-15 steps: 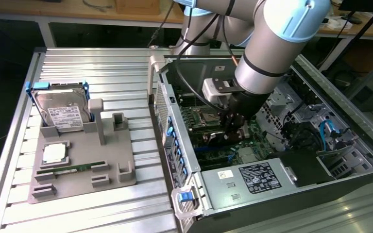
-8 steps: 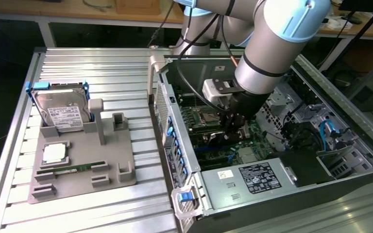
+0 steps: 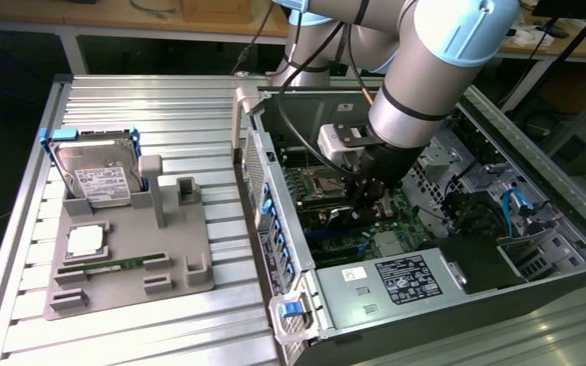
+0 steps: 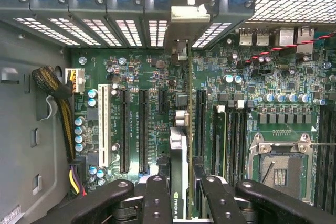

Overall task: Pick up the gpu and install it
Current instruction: 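Insert the gpu into the slot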

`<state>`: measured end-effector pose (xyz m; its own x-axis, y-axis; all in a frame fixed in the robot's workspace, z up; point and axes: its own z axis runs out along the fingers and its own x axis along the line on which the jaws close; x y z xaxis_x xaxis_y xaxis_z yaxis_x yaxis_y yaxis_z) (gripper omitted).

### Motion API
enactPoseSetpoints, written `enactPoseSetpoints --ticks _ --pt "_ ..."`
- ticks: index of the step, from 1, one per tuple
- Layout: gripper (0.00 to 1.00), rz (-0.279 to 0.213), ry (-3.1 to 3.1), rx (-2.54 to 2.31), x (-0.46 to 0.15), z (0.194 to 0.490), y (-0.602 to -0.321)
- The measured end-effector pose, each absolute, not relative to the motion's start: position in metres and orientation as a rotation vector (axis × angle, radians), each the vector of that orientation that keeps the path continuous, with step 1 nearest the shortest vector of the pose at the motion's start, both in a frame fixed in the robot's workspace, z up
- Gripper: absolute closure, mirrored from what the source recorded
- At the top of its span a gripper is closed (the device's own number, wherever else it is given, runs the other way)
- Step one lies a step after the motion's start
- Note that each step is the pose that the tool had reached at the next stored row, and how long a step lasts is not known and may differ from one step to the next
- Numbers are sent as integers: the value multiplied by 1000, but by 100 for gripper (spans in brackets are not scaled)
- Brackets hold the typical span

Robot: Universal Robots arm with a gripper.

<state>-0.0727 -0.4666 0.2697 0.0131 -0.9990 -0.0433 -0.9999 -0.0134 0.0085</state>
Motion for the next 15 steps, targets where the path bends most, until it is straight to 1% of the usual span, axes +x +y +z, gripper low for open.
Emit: enactPoseSetpoints --ticks 15 --pt "73 57 2194 -2214 -78 269 -464"
